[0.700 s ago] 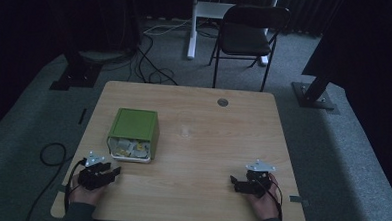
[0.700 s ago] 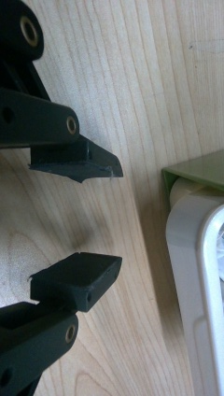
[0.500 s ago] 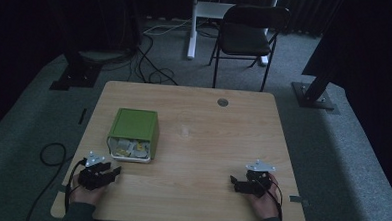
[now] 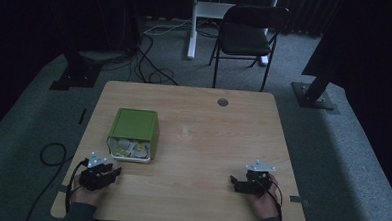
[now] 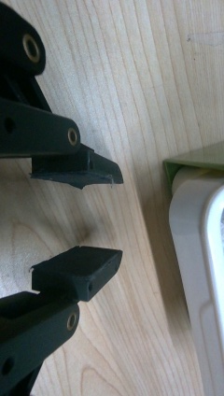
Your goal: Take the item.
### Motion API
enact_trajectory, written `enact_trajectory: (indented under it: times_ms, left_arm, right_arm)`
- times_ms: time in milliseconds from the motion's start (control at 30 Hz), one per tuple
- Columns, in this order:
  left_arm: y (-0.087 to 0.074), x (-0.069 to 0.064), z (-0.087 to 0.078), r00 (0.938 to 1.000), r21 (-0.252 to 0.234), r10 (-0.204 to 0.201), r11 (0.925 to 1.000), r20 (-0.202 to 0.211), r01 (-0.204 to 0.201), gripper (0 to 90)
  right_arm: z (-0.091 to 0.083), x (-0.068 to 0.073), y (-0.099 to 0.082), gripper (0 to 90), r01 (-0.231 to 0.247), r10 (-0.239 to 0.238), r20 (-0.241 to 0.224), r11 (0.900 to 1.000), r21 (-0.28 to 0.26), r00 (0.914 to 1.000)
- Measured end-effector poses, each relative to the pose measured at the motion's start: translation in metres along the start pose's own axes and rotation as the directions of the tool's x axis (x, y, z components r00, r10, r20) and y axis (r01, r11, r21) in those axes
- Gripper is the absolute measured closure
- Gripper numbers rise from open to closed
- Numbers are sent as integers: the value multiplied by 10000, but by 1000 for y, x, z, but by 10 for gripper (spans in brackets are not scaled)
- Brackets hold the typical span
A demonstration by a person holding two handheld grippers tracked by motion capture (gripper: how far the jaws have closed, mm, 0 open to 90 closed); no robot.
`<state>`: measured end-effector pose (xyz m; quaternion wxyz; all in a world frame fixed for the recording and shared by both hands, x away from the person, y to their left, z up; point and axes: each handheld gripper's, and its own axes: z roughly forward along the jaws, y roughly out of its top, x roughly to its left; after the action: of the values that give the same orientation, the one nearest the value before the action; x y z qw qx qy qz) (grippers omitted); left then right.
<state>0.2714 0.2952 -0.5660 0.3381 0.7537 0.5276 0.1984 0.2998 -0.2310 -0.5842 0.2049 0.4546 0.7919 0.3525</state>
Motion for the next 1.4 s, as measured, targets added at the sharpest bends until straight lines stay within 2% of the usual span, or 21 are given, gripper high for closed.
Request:
enact_trajectory:
  times_ms: [267,500,667,833,967,1033,1267,1400]
  left_arm:
    - [0,-3,-4,10000,-231,15,9997,71,-13,594]
    - [3,-9,-6,9992,-210,348,9992,184,-344,600]
    - [9,-16,-14,9976,-612,523,9969,463,-494,606]
    - [12,-22,-18,9954,-716,814,9944,514,-777,606]
    - [14,-25,-20,9945,-817,879,9932,571,-831,614]
    - [17,-27,-22,9944,-900,873,9926,603,-816,614]
    - [31,-36,-30,9896,-1188,1301,9854,606,-1223,597]
    - [39,-39,-29,9868,-1242,1476,9825,668,-1385,576]
  right_arm:
    - [0,0,0,115,-25,25,25,10000,5,10000]
    - [0,0,0,115,-33,33,36,10000,1,10000]
    - [0,1,0,115,-51,51,47,10000,0,10000]
    - [0,1,0,115,-62,62,62,10000,4,10000]
    - [0,1,0,115,-72,72,70,10000,3,9999]
    - [0,1,0,115,-83,83,81,10000,3,9999]
    - [0,1,0,115,-98,98,95,10000,0,9999]
    - [0,1,0,115,-112,112,103,9999,1,9999]
